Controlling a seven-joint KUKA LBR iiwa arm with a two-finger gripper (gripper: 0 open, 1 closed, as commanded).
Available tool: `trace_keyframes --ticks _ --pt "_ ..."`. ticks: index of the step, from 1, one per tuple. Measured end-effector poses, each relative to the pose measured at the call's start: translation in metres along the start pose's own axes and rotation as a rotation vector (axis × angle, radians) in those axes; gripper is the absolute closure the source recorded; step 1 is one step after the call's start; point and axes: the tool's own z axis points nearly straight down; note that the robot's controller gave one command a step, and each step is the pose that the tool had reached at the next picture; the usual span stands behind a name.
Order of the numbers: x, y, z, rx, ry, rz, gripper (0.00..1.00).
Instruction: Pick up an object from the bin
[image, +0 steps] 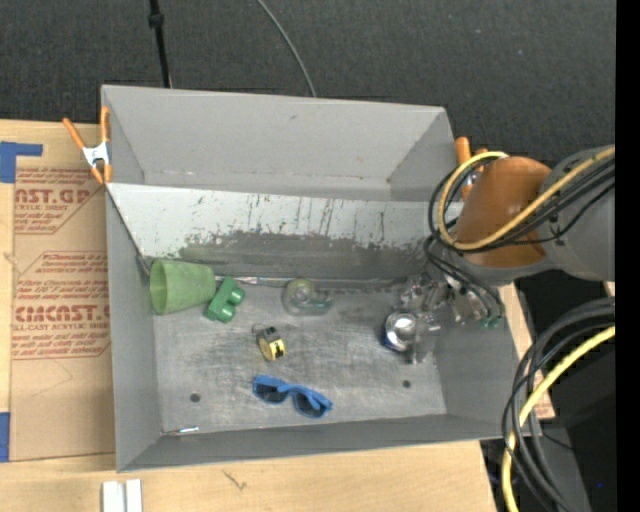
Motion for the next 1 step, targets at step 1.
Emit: trace_keyframes --ticks 1 --pt "0.0172 -0.0237 -0.1043 0.002 0.002 -0.021 1.0"
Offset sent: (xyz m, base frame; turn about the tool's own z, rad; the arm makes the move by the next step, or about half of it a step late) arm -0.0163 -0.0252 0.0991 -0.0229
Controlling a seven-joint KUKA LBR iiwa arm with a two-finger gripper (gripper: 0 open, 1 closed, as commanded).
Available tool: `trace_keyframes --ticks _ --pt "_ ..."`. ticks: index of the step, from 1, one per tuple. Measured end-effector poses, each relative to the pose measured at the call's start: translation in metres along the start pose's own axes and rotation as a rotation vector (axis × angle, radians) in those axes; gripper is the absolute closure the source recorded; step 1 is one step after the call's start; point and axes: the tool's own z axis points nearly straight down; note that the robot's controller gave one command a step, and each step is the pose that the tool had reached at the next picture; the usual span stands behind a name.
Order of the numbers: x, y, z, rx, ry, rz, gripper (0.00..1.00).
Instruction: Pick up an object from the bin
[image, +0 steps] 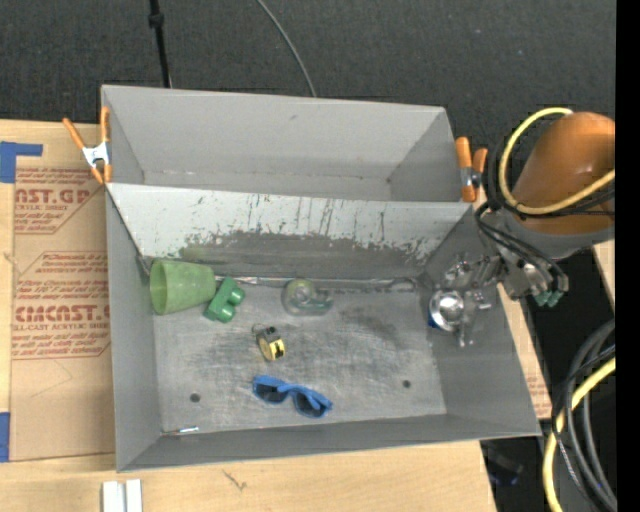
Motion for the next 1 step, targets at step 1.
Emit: trace_keyframes --ticks 1 --pt "-0.0031 0.0061 -0.144 0.001 -0.002 -0.014 1.0"
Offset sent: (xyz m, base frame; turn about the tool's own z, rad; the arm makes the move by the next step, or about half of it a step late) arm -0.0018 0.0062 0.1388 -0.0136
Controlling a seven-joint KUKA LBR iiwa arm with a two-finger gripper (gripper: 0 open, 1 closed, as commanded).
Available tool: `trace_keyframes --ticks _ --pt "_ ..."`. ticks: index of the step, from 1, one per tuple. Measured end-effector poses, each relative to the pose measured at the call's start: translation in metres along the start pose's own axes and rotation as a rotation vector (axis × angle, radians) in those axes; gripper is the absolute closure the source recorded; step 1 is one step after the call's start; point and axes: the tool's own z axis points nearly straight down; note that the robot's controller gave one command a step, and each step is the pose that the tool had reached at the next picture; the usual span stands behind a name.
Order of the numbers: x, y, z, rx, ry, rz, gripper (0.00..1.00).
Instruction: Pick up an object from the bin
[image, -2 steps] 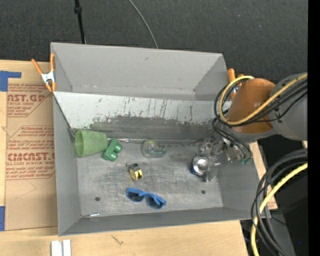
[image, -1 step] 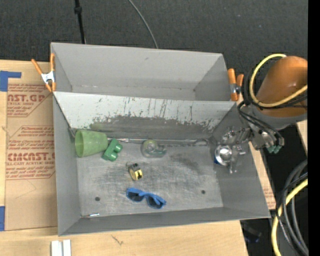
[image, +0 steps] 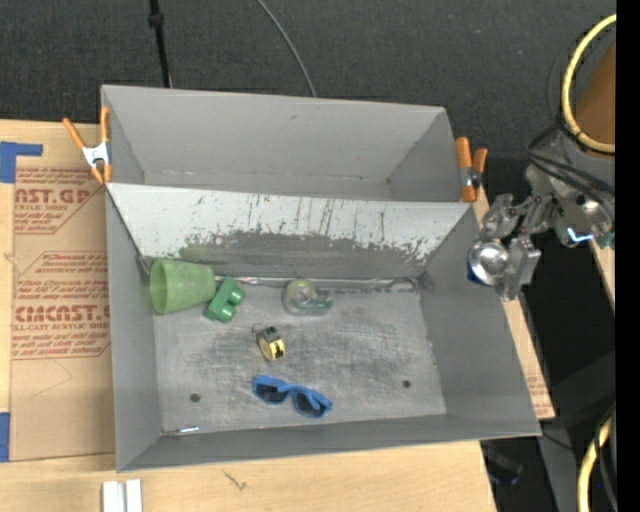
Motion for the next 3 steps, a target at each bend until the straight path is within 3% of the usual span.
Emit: trace_keyframes --ticks 1,2,3 --pt "0.001 0.001 0.005 -0.004 0.007 0.0 0.0" --pt "0.06 0.056 0.139 -0.012 0.019 -0.097 0.0" --pt "0.052 0.053 0.25 -0.006 0.002 -0.328 0.0"
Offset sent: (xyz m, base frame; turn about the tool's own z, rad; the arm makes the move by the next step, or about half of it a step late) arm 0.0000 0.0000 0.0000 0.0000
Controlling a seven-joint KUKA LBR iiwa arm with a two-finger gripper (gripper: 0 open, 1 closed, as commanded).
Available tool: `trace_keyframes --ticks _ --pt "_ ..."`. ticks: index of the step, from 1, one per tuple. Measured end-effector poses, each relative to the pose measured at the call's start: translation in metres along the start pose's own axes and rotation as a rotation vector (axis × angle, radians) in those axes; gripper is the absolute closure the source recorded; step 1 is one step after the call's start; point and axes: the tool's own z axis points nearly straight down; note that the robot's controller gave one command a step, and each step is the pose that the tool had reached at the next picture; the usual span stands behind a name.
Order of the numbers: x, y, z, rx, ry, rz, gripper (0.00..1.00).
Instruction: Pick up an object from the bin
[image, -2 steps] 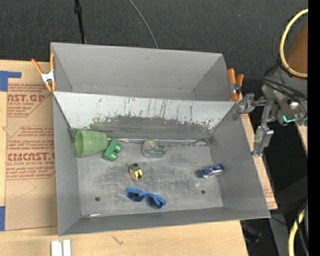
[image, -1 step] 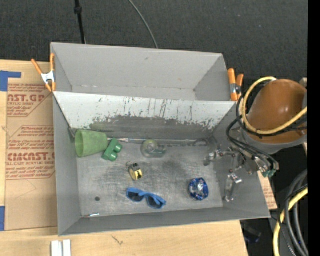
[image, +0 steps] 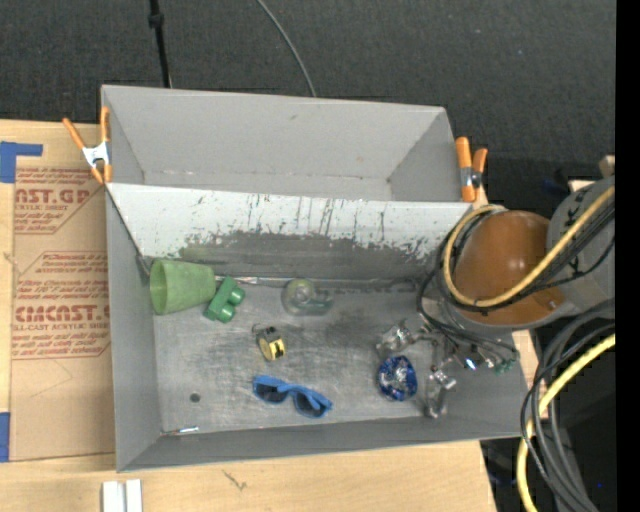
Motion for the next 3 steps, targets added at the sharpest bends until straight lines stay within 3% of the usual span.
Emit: trace_keyframes --ticks 1,2,3 --pt "0.001 0.0 -0.001 0.0 0.003 0.0 1.0" --pt "0.002 0.0 -0.001 -0.002 0.008 0.0 0.0" --pt "-0.007 0.047 -0.006 0.011 -0.013 -0.054 0.0"
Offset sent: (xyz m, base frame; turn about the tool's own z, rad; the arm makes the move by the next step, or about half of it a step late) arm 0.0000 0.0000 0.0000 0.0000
